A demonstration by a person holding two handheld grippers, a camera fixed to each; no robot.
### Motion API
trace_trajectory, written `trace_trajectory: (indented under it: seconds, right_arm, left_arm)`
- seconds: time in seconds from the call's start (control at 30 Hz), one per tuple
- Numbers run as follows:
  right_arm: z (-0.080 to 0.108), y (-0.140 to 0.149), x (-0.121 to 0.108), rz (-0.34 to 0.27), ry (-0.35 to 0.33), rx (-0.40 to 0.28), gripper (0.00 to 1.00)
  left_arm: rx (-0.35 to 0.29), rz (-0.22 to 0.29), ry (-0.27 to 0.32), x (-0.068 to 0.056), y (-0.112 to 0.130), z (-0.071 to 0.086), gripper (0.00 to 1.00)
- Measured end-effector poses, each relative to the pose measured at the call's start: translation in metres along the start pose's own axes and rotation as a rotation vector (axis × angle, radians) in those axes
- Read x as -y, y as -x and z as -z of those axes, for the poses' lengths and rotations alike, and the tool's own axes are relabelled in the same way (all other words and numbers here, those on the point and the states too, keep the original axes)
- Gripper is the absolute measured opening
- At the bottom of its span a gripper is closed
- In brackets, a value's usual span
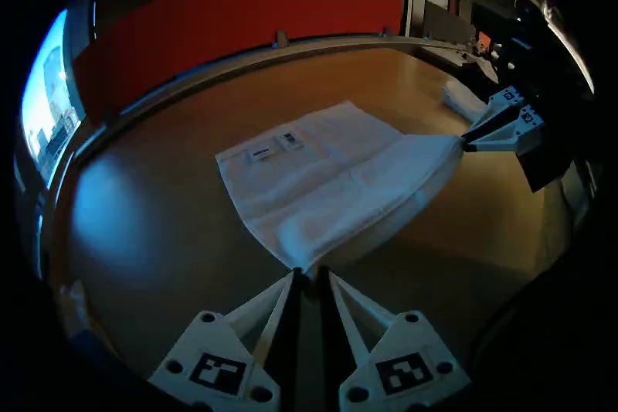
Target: Fold towel
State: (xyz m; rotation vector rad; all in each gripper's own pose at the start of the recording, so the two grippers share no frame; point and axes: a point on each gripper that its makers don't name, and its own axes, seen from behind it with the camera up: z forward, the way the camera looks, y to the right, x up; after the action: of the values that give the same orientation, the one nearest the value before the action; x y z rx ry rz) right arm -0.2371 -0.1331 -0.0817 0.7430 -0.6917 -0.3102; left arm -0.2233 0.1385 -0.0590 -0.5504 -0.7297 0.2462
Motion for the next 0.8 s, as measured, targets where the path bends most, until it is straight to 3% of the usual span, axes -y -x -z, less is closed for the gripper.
trace_trajectory:
  seconds: [0.47,0.8]
  right_arm:
    - [0.040,-0.028,0.006,0.016,0.003,-0.044,0.09]
    - [0.064,-0.036,0.013,0.033,0.002,-0.048,0.09]
  left_arm:
    - [-0.023,0.024,0.001,-0.010,-0.026,0.036,0.16]
    - [0.005,0.008,0.011,-0.019,-0.030,0.054,0.16]
